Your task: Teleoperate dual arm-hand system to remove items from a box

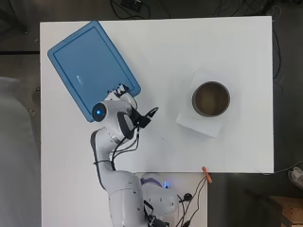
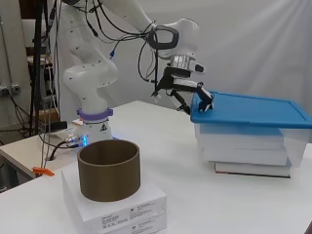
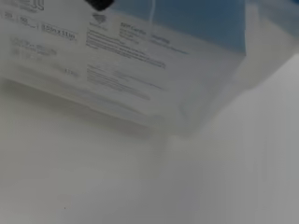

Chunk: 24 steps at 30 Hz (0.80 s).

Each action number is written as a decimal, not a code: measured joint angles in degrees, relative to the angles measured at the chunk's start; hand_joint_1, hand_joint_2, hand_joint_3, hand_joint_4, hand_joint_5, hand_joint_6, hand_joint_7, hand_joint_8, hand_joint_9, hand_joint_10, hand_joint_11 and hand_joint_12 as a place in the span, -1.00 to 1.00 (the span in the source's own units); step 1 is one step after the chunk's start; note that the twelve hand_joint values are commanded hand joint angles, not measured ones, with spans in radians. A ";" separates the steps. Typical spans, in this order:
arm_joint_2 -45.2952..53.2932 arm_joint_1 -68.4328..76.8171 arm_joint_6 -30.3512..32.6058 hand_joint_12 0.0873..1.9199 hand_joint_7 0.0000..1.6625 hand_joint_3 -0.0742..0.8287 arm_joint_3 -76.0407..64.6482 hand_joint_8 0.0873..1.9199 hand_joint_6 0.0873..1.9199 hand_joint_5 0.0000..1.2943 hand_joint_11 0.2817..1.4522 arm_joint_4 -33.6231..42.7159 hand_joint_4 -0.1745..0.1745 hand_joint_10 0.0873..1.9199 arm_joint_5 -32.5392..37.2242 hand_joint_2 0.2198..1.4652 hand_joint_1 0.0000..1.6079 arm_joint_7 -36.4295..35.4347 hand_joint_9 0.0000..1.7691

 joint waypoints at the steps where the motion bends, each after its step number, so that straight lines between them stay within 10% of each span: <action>1: -0.50 0.12 -1.62 0.32 -0.26 -0.82 0.32 0.71 1.00 -0.21 -0.53 0.95 1.00 0.69 -0.50 0.69 0.65 0.49 -0.15; 5: -3.48 0.70 -4.99 0.47 -0.13 -0.84 2.74 0.99 1.00 -0.09 -0.49 4.47 1.00 0.92 -6.50 0.60 0.30 2.69 -0.06; 9: -5.36 1.14 -0.54 -0.21 -0.09 -0.82 2.76 0.39 0.75 -0.08 -0.49 7.07 -0.64 0.28 -13.61 0.62 0.59 2.36 -0.04; 16: -3.36 1.34 6.42 -0.85 -0.07 -0.83 1.42 0.26 0.63 -0.14 -0.23 24.95 -1.00 0.18 -18.66 0.61 0.66 -1.81 0.00; 24: -1.50 4.71 20.79 -0.17 0.15 -0.84 -3.97 0.21 0.31 0.03 -0.41 15.76 -0.95 -0.38 -2.19 0.59 0.51 -28.18 0.29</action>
